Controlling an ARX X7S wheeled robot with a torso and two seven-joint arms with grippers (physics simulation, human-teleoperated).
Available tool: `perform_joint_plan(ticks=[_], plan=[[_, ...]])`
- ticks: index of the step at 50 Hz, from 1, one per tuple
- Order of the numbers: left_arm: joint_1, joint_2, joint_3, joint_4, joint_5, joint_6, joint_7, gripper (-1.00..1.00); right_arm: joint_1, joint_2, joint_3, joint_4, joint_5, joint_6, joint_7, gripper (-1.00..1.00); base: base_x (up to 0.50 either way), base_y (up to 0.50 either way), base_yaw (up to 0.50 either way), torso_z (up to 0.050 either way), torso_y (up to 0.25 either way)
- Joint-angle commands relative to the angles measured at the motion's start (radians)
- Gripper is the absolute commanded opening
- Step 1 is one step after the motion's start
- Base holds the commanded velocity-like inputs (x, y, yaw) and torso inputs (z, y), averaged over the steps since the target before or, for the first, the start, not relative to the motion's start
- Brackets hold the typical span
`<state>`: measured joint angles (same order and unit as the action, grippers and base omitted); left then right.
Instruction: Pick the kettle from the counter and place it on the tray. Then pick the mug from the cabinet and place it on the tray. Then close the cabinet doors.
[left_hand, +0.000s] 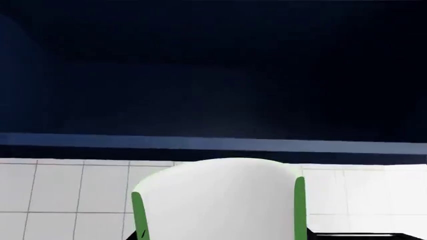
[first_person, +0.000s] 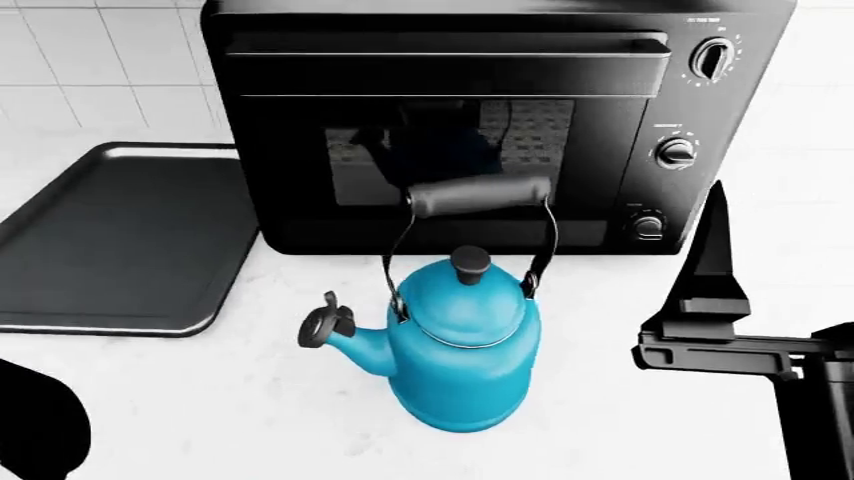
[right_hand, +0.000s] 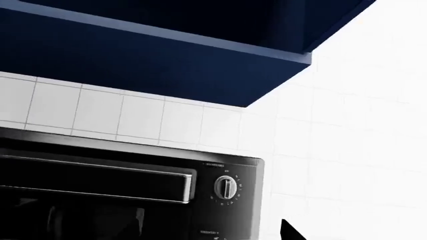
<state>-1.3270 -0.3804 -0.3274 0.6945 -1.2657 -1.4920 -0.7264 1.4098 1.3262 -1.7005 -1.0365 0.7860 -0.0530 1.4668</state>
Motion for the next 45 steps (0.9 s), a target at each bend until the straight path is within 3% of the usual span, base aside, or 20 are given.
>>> perform_joint_plan(ticks=[1,18,24,27,31,38,45], plan=[[0.119,-0.058,-0.054,0.084,-0.240,0.016,-0.129,-1.00,0.019,0.006,-0.045,-0.007,-0.028,-0.005,0.022,1.00,0.00,0.50,0.00,0.000,0.000],[0.167,-0.075,-0.016,0.088,-0.179,0.055,-0.081,-1.00,0.199,0.003,-0.225,-0.010,-0.029,-0.035,0.050,1.00,0.00,0.50,0.00,0.000,0.000],[0.182,-0.077,0.003,0.088,-0.150,0.070,-0.057,-1.00,0.319,0.002,-0.347,-0.010,-0.022,-0.068,0.063,1.00,0.00,0.47,0.00,0.000,0.000],[0.201,-0.079,0.017,0.089,-0.117,0.082,-0.032,-1.00,0.463,0.031,-0.457,-0.010,0.002,-0.109,0.034,1.00,0.00,0.00,0.00,0.000,0.000],[0.256,-0.094,0.075,0.078,0.033,0.145,0.066,-1.00,0.945,-0.012,-0.889,-0.011,0.036,-0.181,0.069,1.00,0.00,0.00,0.00,0.000,0.000],[0.331,-0.102,0.312,-0.130,0.394,0.375,0.239,-1.00,0.946,-0.010,-0.833,-0.011,0.065,-0.146,0.053,1.00,0.00,0.00,0.00,0.000,0.001],[0.233,-0.034,0.491,-0.516,0.625,0.571,0.321,-1.00,0.946,-0.033,-0.845,-0.011,0.054,-0.151,0.075,1.00,0.00,0.00,0.00,0.000,0.000]])
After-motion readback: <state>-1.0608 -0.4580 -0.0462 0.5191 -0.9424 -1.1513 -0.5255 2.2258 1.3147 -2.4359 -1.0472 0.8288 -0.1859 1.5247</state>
